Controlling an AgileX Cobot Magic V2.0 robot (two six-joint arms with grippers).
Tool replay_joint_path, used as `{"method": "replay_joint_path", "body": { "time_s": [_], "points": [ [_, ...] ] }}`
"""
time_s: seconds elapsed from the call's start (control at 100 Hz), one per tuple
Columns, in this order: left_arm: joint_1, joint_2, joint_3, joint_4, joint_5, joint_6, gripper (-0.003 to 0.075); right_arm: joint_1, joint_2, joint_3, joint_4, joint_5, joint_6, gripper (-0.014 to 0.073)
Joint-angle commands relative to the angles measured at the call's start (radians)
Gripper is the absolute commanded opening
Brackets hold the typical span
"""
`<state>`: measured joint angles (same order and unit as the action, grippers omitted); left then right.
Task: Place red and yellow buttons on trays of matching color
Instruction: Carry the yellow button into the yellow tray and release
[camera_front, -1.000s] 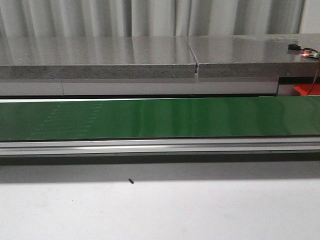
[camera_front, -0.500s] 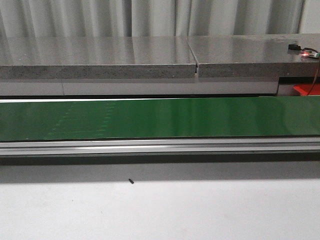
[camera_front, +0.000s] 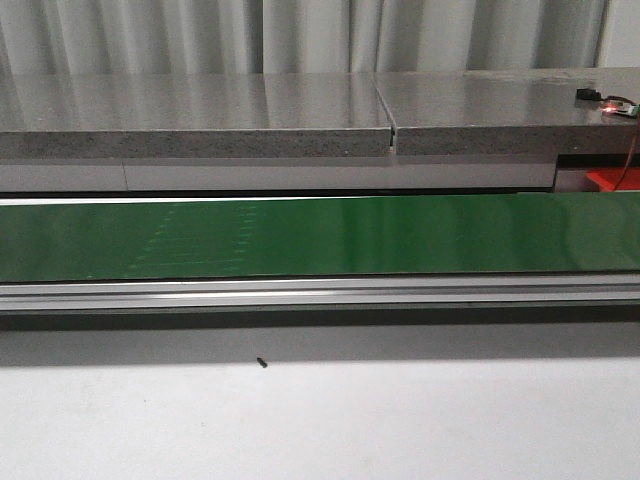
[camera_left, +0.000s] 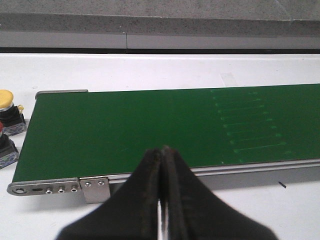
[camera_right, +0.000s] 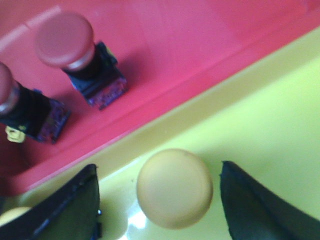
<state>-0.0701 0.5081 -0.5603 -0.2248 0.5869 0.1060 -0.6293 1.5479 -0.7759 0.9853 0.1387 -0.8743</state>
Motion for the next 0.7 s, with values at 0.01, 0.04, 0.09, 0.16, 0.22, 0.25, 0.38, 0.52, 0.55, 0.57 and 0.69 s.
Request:
{"method": "replay_joint_path", "body": {
  "time_s": [0.01,0.04,0.09,0.16,0.22,0.25,0.38,0.52,0.55,0.57,0.69],
  "points": [
    [-0.008,0.002,-0.028,-0.015,-0.077,-0.001,-0.002,-0.006,-0.093,-0.022,0.023,-0.022,-0.012,0.0518],
    [-0.008,0.002,-0.028,-0.015,-0.077,-0.001,-0.002,-0.003,-0.11,-0.022,0.024,-0.023,-0.012,0.0518],
    [-0.008,0.002,-0.028,-0.015,-0.077,-0.001,-0.002,0.006,-0.14,-0.022,0.024,-0.023,-0.012,0.0518],
    [-0.008,0.002,-0.028,-0.015,-0.077,-0.001,-0.002,0.028,-0.182,-0.022,0.024,-0.023,-0.013,0.0517],
    [-0.008,0.002,-0.028,-0.015,-0.077,-0.001,-0.002,0.054,-0.218,-0.022,0.022,-0.015,-0.021,0.0486],
    [-0.008,0.002,-0.028,-0.015,-0.077,-0.001,-0.002,0.075,-0.233,-0.022,0.02,-0.013,-0.025,0.0448],
    [-0.008,0.002,-0.028,-0.015,-0.077,-0.001,-0.002,0.159,-0.301,-0.022,-0.034,-0.006,-0.028,0.0229],
    [-0.008,0.002,-0.028,-0.015,-0.077,-0.001,-0.002,0.246,-0.364,-0.022,-0.101,0.029,-0.028,0.0036],
    [-0.008,0.002,-0.028,-0.015,-0.077,-0.001,-0.002,0.265,-0.374,-0.022,-0.107,0.038,-0.028,0.0001],
    [-0.008,0.002,-0.028,-0.015,-0.077,-0.001,-0.002,0.272,-0.382,-0.022,-0.112,0.041,-0.028,-0.0011],
    [-0.008,0.002,-0.028,-0.015,-0.077,-0.001,-0.002,0.327,-0.419,-0.022,-0.12,0.069,-0.028,-0.0067]
  ]
}}
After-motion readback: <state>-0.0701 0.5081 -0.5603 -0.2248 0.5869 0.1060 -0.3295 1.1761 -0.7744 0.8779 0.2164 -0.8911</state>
